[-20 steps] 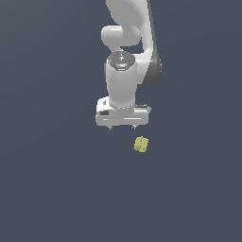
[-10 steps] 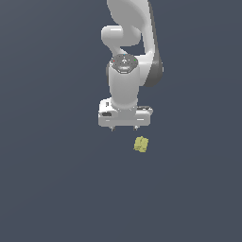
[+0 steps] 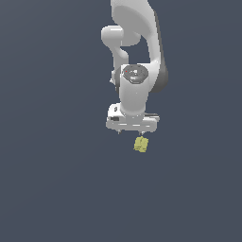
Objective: Pick up the object and move it to a goal position.
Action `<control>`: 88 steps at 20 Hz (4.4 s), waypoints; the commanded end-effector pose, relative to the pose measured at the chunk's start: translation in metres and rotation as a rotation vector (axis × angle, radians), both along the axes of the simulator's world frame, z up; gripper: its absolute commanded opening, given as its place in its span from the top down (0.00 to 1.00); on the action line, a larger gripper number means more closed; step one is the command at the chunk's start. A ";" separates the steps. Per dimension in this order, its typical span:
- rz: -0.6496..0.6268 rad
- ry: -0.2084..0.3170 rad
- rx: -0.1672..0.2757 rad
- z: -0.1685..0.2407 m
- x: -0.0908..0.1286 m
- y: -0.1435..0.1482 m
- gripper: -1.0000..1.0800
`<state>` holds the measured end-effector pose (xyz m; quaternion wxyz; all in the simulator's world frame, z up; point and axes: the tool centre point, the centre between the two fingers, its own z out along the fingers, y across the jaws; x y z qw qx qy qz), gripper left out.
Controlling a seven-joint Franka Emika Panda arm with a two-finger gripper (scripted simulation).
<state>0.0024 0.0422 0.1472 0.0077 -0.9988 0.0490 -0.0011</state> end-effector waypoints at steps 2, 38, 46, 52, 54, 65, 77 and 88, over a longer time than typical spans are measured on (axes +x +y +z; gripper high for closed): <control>-0.054 0.002 -0.003 -0.014 0.001 0.016 0.04; -0.214 0.004 -0.015 -0.107 -0.002 0.062 0.04; -0.214 0.004 -0.015 -0.107 -0.002 0.062 1.00; -0.214 0.004 -0.014 -0.105 -0.001 0.062 1.00; -0.214 0.004 -0.014 -0.101 0.000 0.063 1.00; -0.214 0.004 -0.014 -0.038 0.015 0.067 1.00; -0.214 0.004 -0.014 0.084 0.045 0.075 1.00; -0.214 0.004 -0.015 0.179 0.071 0.081 1.00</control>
